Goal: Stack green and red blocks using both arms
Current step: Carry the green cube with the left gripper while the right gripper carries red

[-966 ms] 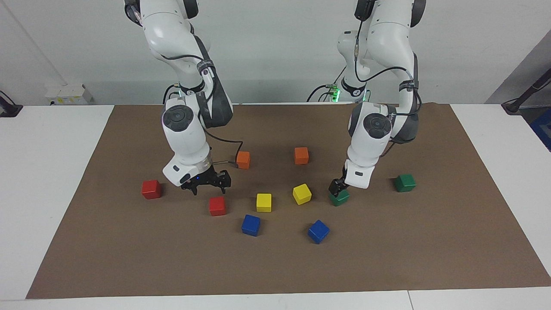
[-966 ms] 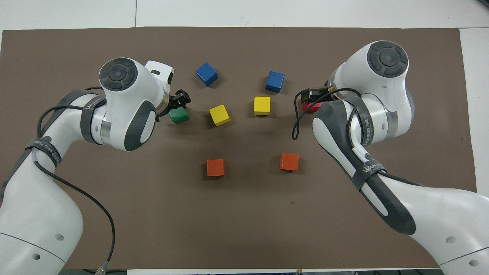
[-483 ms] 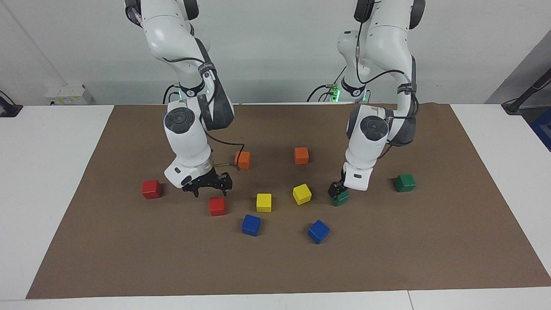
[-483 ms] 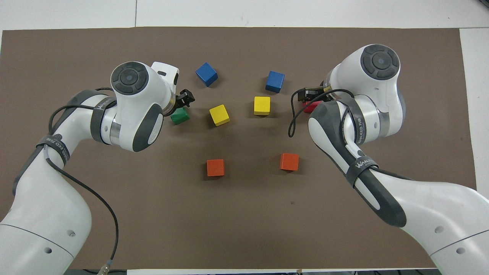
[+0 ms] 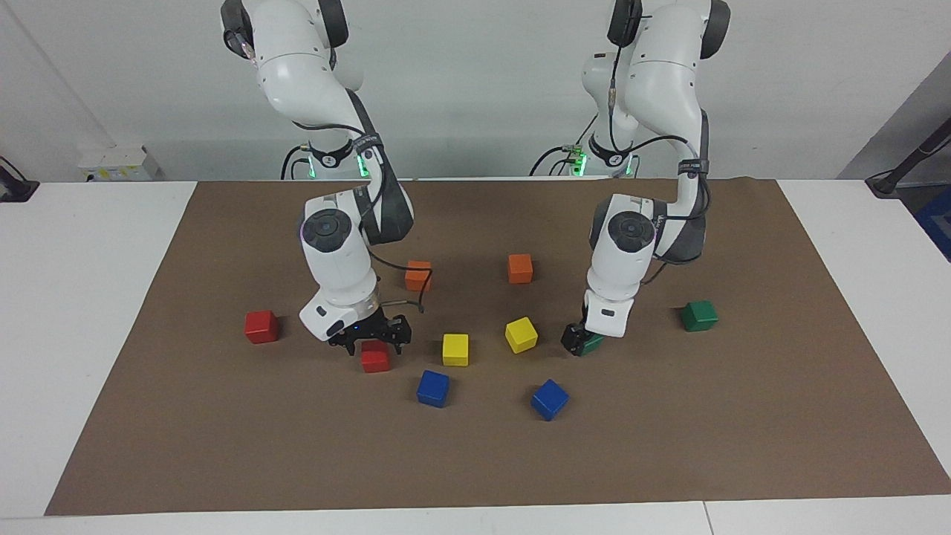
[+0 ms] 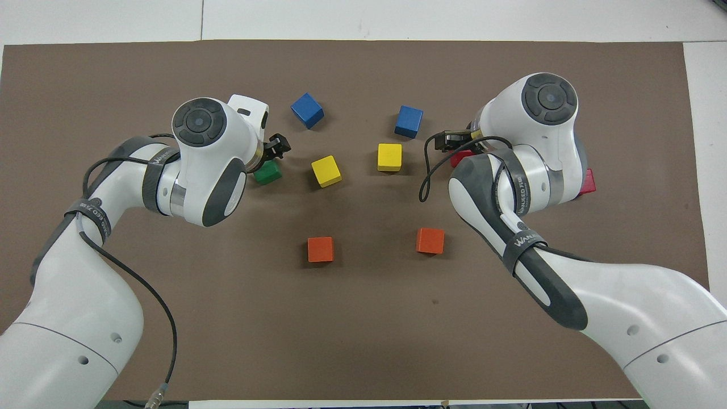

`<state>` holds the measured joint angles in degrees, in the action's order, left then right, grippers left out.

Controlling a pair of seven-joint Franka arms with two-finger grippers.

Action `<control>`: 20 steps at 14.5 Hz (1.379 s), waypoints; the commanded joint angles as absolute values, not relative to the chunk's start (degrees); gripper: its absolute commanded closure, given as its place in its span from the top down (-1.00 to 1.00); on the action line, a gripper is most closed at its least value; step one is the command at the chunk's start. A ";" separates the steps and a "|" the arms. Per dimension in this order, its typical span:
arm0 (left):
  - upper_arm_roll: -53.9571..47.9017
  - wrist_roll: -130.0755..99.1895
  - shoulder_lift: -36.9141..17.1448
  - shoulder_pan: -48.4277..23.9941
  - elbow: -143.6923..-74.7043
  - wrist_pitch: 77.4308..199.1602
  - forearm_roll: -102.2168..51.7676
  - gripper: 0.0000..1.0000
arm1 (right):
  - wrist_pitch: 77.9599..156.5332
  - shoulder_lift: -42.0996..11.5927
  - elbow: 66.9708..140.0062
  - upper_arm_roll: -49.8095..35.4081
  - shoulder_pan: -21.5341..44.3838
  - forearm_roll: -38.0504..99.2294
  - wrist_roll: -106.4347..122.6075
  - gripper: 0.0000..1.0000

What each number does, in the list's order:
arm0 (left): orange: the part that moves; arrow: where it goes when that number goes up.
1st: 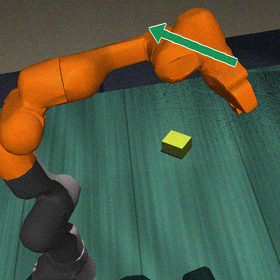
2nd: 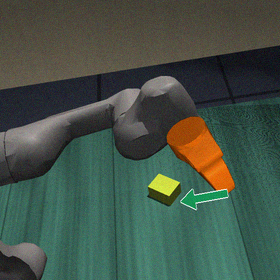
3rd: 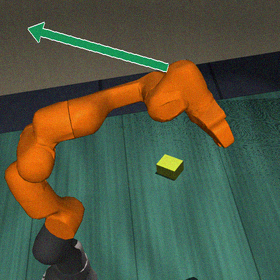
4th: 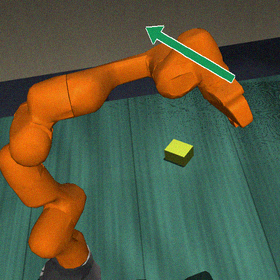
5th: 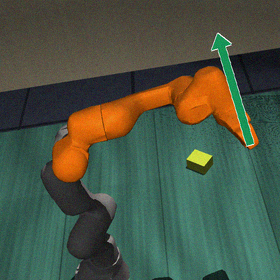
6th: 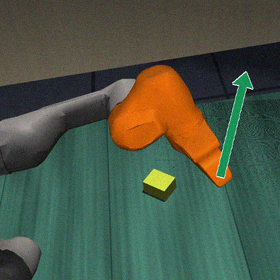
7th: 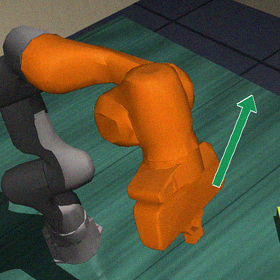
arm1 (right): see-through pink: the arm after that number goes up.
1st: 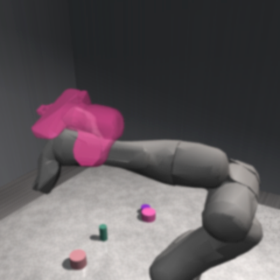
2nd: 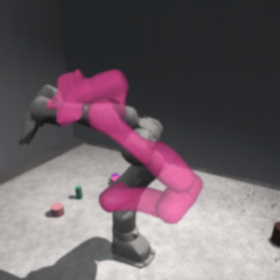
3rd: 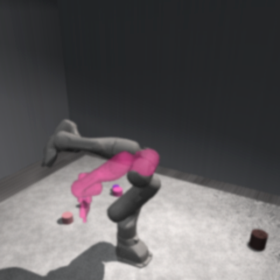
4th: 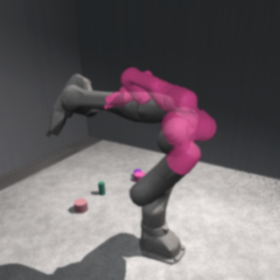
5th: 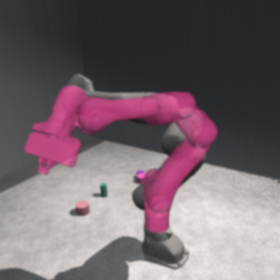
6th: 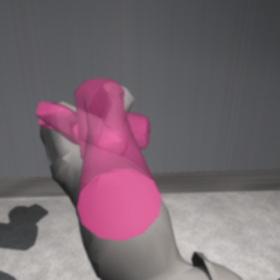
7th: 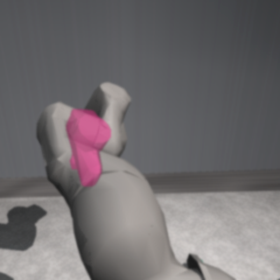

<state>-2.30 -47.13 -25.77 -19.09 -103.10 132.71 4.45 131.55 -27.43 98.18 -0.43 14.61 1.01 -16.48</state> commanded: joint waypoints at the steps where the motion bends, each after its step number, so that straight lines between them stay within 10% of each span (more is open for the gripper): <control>1: -1.85 -49.57 -25.40 -19.60 -103.71 133.25 6.06 -0.94 | 132.89 -28.74 97.64 -0.53 14.41 1.32 -17.75 1.00; 8: -2.02 -42.66 -22.17 -17.33 -97.82 117.36 8.96 -1.00 | 132.89 -29.00 98.17 -0.53 14.06 1.32 -17.93 0.78; 13: -2.20 -8.67 -17.84 -6.26 -98.17 112.41 6.51 -1.00 | 131.14 -28.57 98.70 -0.44 13.89 1.32 -17.93 -1.00; 20: -2.20 5.01 -17.67 0.08 -100.36 114.69 3.89 -1.00 | 109.27 -17.77 95.27 0.18 5.38 0.00 -6.08 -1.00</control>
